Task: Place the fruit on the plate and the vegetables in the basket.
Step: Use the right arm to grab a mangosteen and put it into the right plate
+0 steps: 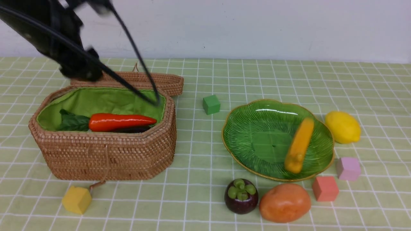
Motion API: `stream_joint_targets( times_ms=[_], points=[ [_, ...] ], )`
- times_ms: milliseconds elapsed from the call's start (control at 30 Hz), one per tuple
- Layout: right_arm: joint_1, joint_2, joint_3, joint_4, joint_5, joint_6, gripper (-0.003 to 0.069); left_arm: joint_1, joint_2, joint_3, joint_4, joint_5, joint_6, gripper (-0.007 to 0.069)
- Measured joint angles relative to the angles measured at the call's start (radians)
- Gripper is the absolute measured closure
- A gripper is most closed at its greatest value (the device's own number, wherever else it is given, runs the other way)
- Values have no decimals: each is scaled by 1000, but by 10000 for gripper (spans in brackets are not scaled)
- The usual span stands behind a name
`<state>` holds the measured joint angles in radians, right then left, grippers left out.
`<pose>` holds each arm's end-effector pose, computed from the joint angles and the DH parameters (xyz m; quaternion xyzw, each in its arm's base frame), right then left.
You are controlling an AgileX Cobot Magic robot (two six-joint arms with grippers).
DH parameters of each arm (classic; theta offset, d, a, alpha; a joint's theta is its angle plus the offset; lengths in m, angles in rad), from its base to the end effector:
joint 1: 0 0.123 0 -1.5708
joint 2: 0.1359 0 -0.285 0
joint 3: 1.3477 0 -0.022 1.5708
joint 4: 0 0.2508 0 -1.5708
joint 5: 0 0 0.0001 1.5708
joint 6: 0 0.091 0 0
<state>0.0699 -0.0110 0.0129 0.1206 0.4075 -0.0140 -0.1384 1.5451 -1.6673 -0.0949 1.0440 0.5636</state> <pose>0.0511 0.0079 0.1731 -0.0031 0.8105 0.0680 0.5818 0.3288 -0.0533 0.4128 0.3134 0.8777 0.0301 0.3612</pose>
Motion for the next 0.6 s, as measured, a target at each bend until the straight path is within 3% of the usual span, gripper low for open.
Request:
stream_joint_targets(
  times_ms=[67,100,167,367,533,600],
  points=[
    [0,0,0,0,0,0,419,0,-55,0,-10,1,-108,370],
    [0,0,0,0,0,0,419,0,-101,3,-16,9,-170,489],
    [0,0,0,0,0,0,419,0,-177,30,-18,31,-245,616],
    [0,0,0,0,0,0,419,0,-391,270,-77,-59,-329,638],
    [0,0,0,0,0,0,419,0,-634,630,-223,-237,-334,638],
    [0,0,0,0,0,0,419,0,-788,873,-325,-338,-286,638]
  ],
)
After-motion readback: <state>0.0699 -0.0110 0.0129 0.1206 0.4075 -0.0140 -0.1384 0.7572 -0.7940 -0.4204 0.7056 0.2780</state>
